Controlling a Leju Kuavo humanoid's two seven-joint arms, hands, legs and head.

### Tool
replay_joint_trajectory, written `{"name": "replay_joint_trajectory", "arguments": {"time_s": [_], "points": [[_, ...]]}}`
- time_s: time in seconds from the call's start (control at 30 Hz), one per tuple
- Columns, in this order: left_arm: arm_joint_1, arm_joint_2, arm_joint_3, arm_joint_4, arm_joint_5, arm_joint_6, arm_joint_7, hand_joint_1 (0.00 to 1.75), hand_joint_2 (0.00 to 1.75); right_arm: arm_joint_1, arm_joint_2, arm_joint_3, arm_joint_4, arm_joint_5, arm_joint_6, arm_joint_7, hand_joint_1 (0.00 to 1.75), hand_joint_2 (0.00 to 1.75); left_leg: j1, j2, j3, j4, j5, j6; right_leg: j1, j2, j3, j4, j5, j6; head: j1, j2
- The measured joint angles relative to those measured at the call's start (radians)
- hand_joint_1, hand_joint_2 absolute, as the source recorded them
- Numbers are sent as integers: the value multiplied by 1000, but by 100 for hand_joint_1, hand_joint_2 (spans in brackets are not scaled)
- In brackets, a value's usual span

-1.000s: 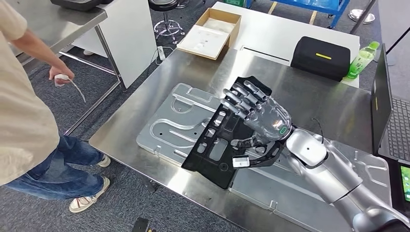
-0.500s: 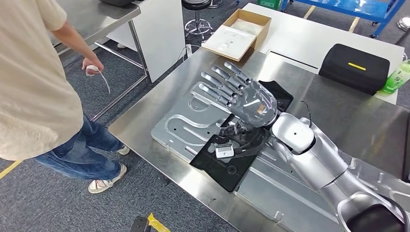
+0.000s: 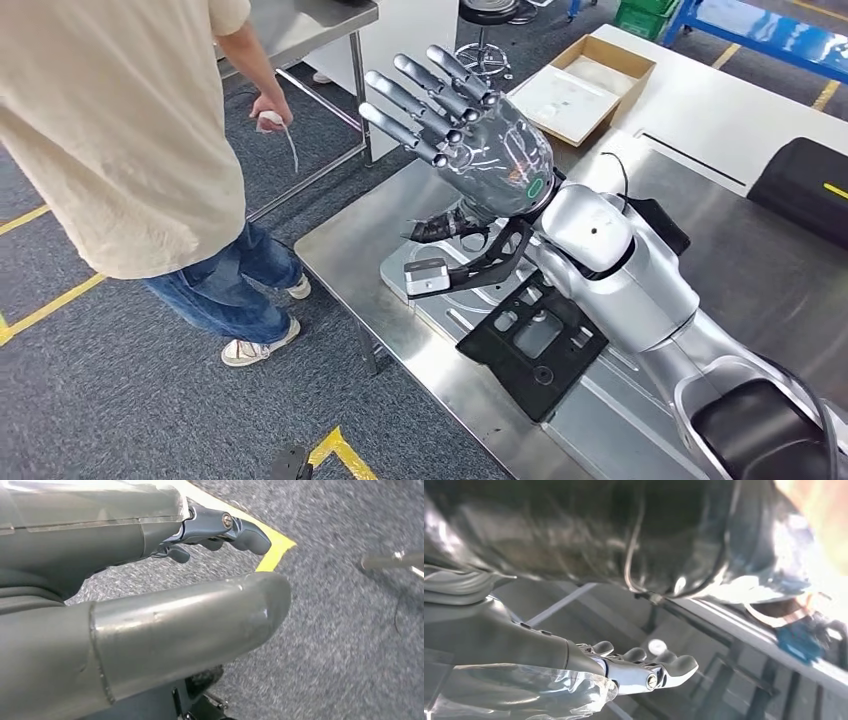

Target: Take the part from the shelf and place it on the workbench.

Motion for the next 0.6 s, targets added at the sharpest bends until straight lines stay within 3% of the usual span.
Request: {"name": "replay_joint_trajectory", "arguments": {"time_s": [0.07,0.1,0.13,0.2,0.27,0.33,0.4,0.43,0.47,0.53,0.6], "points": [[-6,0,0,-1,0,2,4,0,0,-8,17,8,-8,0,0,3,0,0,-1,-23,-6,9,-4,-8,-3,44,47,-114,48,-5,0,0],[-10,0,0,-2,-1,3,6,0,0,-11,24,12,-11,-1,-1,5,0,0,1,-33,-11,11,-5,-13,-3,59,58,-142,53,-7,0,0],[-12,0,0,-2,-1,3,7,0,0,-14,32,16,-13,-1,-1,7,0,0,3,-44,-15,11,-3,-19,-1,62,61,-149,48,-9,0,0],[-12,0,0,-3,-2,5,6,0,0,-21,51,22,-17,-5,-2,11,0,0,6,-57,-21,9,-1,-33,-1,40,66,-157,50,-18,0,0],[-13,0,0,-3,-5,8,4,0,0,-28,77,27,-24,-13,-6,15,0,0,3,-11,-41,48,-26,-44,-4,16,73,-166,54,-32,-3,0],[-21,0,0,-4,-9,11,2,0,0,-29,104,35,-35,-20,-17,19,0,0,4,53,-95,163,-84,-55,-2,-11,78,-170,53,-42,-6,0],[-25,0,0,-6,-11,15,2,0,0,-21,127,46,-44,-25,-35,23,0,0,9,73,-151,270,-120,-62,2,-39,82,-169,48,-45,-6,0],[-25,1,0,-6,-11,18,2,0,0,-16,139,52,-50,-28,-48,24,0,0,11,76,-156,278,-113,-64,3,-53,83,-169,46,-45,-6,0],[-24,2,0,-7,-11,21,1,0,0,-9,152,56,-57,-31,-60,26,0,0,11,81,-140,245,-88,-64,3,-66,86,-169,43,-44,-6,0],[-24,7,0,-7,-10,25,1,0,0,0,173,61,-70,-34,-76,28,0,0,7,115,-69,110,-26,-59,5,-91,95,-167,34,-38,-6,0],[-26,9,0,-7,-10,26,0,0,0,3,184,64,-78,-35,-82,29,0,0,-1,142,-22,17,3,-46,11,-111,102,-166,27,-30,-5,0]]}}
